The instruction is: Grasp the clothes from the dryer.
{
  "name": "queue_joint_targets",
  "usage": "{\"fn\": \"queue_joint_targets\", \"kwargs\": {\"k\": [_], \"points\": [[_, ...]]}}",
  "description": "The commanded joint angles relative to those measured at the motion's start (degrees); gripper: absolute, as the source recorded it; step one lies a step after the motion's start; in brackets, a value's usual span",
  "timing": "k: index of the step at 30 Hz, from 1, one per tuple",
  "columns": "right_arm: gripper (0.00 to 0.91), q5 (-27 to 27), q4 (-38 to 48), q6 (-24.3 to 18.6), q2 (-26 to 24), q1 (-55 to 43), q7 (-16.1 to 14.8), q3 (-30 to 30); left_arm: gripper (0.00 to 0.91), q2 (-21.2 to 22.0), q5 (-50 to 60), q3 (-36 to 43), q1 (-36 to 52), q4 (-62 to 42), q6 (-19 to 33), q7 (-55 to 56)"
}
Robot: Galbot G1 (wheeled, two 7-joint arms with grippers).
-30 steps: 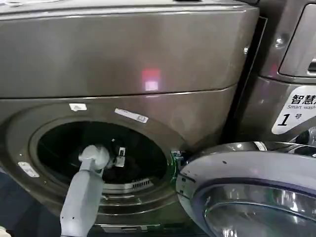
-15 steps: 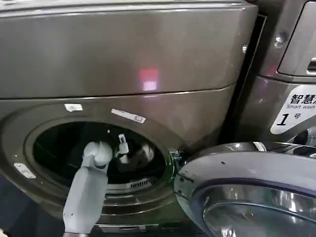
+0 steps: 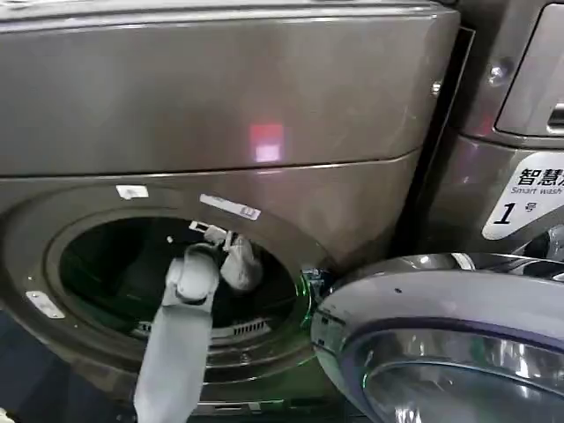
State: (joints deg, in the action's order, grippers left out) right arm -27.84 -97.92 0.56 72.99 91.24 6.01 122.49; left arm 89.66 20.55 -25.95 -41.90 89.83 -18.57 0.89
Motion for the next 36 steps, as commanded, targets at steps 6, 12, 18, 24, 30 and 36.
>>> {"fn": "queue_joint_targets", "kwargs": {"k": [6,12,18,24,30,36], "points": [[0.907,0.19,0.15,-0.78,0.11,0.42,0.13,0.34,0.0,1.71,-14.09,0.28,-3.27,2.58,-1.29,13.57],[0.907,-2.38,-1.32,0.08,0.51,0.58,0.55,-0.02,0.0,1.26,-14.18,0.33,-3.48,2.81,-1.68,12.94],[0.907,-2.07,-1.04,0.12,0.45,0.36,0.43,0.26,0.0,0.71,-14.0,0.27,-3.74,2.95,-1.76,12.12],[0.907,-2.06,-1.09,0.13,0.5,0.16,0.63,0.24,0.0,0.5,-13.79,0.27,-3.63,3.25,-1.92,11.58],[0.907,-1.62,-1.71,1.8,0.66,0.02,0.91,0.96,0.0,0.57,-13.25,0.37,-4.05,3.38,-1.83,11.06],[0.907,-0.9,-1.61,2.08,0.63,-0.02,1.43,1.28,0.0,0.41,-13.33,0.34,-4.35,3.92,-1.89,10.75]]}}
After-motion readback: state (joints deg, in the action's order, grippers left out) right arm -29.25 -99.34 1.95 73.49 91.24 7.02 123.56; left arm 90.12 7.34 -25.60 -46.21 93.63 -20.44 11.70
